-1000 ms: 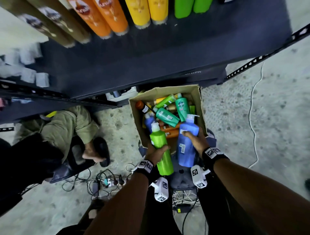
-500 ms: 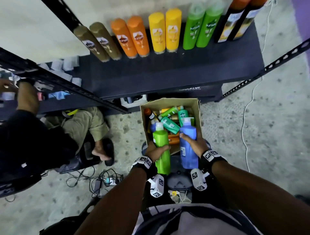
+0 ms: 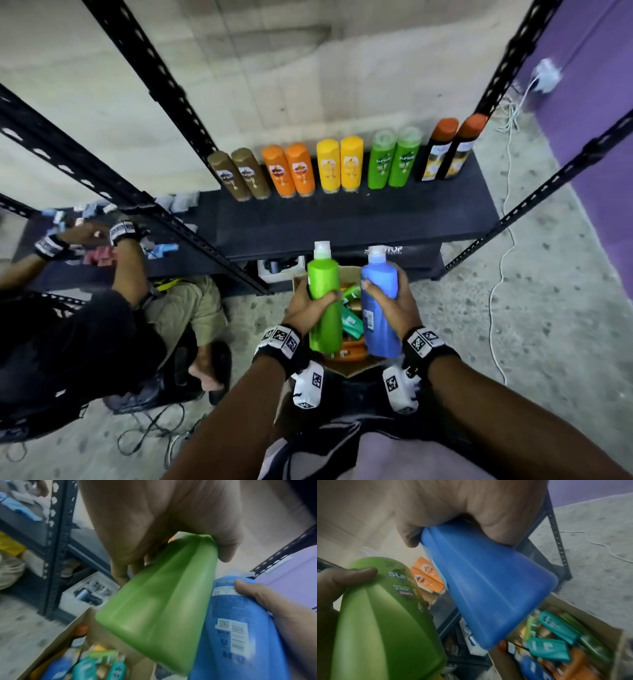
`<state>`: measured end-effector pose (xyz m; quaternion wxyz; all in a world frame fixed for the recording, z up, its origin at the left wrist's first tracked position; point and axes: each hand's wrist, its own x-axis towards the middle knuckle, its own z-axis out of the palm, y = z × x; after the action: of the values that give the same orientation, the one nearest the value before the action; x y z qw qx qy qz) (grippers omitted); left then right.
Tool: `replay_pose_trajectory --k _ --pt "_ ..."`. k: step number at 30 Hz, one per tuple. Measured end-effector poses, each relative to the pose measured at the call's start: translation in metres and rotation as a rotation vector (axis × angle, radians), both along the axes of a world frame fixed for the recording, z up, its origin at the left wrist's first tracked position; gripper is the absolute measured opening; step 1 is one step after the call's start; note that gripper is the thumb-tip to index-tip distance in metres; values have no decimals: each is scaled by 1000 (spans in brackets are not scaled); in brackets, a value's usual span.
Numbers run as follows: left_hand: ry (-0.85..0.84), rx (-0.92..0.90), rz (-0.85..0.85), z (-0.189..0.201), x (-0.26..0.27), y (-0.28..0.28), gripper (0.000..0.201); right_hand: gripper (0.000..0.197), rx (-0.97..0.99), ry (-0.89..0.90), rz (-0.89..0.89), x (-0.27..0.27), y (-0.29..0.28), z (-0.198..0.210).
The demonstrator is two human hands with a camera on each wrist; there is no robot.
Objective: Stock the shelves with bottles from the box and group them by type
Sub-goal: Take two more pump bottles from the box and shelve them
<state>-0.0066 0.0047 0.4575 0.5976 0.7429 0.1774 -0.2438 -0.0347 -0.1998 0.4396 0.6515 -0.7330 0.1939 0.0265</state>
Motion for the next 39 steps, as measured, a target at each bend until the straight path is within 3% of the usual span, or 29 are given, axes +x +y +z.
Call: replay_pose_trajectory --k 10,16,19,32,35,39 --pt "-384 -180 157 112 59 -17 67 68 27 -380 -128 72 0 98" --pt "-617 -278 184 181 78 -22 55 59 21 -684 -102 97 6 186" --pt "-717 -325 212 216 84 -22 62 57 48 -841 -87 103 10 230" --pt "-1170 -255 220 376 98 -8 60 59 162 -1280 -84 119 31 397" --pt "-1266 -245 219 414 98 -6 50 55 180 -1335 -70 123 32 434" --pt "-1374 -276 230 461 102 -2 55 57 202 -1398 -58 130 30 480"
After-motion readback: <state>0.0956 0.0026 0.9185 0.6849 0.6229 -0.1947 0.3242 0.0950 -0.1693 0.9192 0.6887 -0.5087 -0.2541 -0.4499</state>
